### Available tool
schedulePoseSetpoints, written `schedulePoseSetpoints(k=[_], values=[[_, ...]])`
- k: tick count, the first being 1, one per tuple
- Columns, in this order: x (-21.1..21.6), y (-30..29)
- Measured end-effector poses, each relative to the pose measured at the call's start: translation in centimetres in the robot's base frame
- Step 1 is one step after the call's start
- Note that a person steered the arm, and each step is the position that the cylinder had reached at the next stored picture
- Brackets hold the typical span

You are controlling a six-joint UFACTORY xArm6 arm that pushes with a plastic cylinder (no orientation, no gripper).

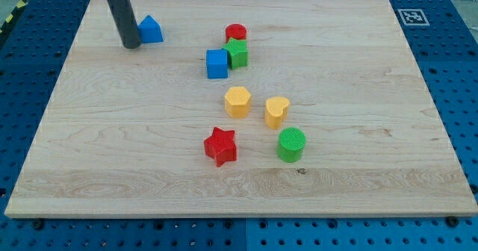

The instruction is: Push the blue triangle to the top edge of the board

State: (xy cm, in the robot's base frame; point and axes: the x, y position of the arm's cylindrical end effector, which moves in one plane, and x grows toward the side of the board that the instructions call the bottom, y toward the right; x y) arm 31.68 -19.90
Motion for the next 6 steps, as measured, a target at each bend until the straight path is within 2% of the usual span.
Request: schedulePoseSetpoints(k=[1, 3, 6], values=[[-1.6, 0.0], [-0.1, 0.0], [0.0, 3.2]])
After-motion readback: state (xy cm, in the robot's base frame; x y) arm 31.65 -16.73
